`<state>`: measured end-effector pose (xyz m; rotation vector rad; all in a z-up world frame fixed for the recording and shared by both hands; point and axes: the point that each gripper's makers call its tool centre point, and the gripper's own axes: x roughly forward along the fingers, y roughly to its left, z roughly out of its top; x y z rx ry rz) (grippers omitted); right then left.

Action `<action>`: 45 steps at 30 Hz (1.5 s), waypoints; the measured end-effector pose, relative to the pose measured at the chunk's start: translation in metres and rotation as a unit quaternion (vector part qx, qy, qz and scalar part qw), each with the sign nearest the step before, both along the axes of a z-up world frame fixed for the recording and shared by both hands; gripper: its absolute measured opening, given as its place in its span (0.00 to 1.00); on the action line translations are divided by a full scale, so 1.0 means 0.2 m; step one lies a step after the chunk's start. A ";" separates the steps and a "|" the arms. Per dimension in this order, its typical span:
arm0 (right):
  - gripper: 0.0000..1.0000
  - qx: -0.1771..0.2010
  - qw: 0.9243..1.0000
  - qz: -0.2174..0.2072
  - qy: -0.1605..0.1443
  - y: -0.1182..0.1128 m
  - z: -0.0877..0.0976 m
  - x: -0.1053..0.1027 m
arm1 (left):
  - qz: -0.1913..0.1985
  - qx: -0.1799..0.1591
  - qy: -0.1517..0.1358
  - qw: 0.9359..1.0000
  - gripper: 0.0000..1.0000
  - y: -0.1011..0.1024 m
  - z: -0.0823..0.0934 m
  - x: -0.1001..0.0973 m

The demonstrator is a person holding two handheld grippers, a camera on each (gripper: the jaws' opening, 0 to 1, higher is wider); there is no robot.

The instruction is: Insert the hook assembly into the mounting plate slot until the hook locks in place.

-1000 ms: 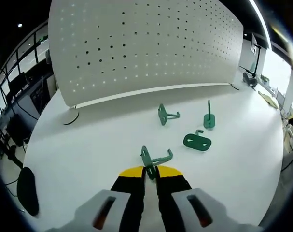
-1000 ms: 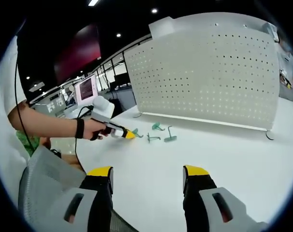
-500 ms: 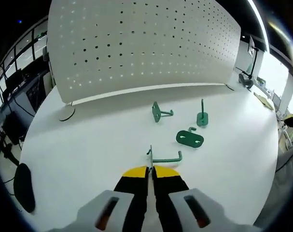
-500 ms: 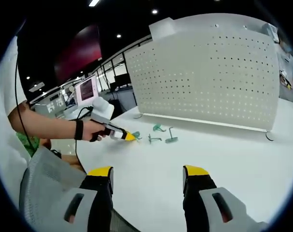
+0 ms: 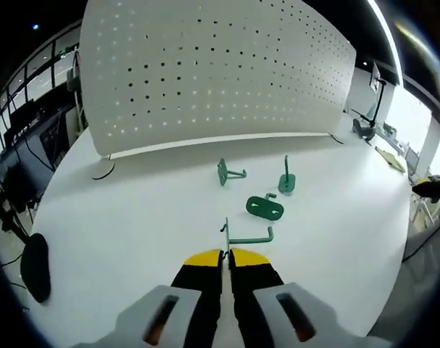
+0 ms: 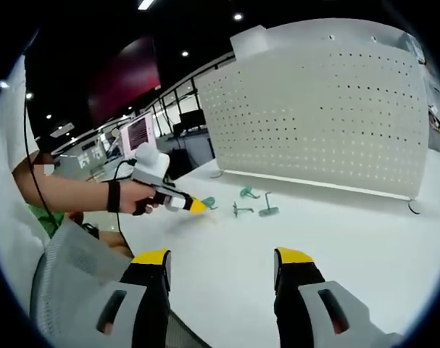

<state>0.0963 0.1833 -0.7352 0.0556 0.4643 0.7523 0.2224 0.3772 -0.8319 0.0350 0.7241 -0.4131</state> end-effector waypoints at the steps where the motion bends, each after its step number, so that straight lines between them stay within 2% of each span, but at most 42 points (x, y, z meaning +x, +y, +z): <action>1: 0.58 0.001 1.000 0.001 0.001 0.00 0.00 0.00 | 0.001 0.000 -0.001 1.000 0.04 0.00 0.01 0.00; 17: 0.57 0.014 0.998 0.057 -0.003 0.12 0.02 0.00 | 0.008 -0.023 -0.027 0.999 0.04 -0.04 0.14 -0.12; 26: 0.56 0.025 0.997 0.079 -0.011 0.16 0.04 0.00 | 0.028 -0.042 -0.041 0.998 0.04 -0.06 0.23 -0.18; 39: 0.52 0.057 0.994 0.089 -0.026 0.19 0.10 0.00 | 0.019 -0.061 -0.080 0.995 0.03 -0.16 0.40 -0.27; 45: 0.49 0.074 0.993 0.092 -0.030 0.22 0.13 0.00 | 0.002 -0.069 -0.095 0.993 0.03 -0.23 0.46 -0.32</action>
